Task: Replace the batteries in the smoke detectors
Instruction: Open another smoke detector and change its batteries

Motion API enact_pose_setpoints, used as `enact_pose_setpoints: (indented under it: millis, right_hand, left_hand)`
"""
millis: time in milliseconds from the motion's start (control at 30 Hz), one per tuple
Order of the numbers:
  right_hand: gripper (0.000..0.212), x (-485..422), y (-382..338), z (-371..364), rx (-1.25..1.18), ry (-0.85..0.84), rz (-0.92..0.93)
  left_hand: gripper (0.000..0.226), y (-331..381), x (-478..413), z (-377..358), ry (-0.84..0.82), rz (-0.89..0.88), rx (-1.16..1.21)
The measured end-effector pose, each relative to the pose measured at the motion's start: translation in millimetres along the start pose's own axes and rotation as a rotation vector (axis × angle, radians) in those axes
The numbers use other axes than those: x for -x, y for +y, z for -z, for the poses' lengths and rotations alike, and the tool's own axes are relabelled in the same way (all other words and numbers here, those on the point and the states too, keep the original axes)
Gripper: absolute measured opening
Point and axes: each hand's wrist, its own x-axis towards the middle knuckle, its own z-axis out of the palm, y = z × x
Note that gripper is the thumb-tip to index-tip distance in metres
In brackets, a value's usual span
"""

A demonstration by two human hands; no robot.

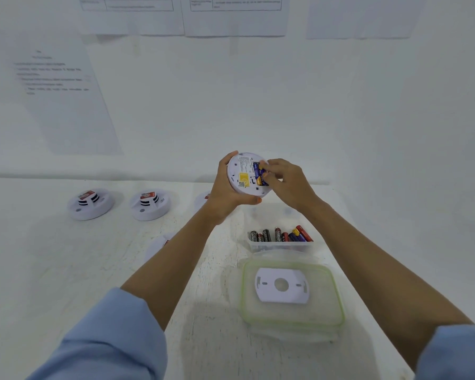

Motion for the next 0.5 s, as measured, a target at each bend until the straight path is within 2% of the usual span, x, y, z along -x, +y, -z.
enact_pose_setpoints:
  millis: [133, 400, 500]
  right_hand:
    - [0.037, 11.4, -3.5, 1.8, -0.172, -0.037, -0.089]
    - [0.048, 49.3, -7.8, 5.9, -0.274, -0.134, -0.179]
    - [0.039, 73.4, -9.0, 17.1, -0.193, -0.088, -0.159]
  left_hand:
    - [0.104, 5.1, 15.2, 5.5, 0.008, -0.007, -0.058]
    - [0.107, 7.8, 60.2, 7.7, -0.003, -0.009, -0.145]
    - [0.107, 8.2, 75.6, 11.7, -0.024, 0.022, -0.135]
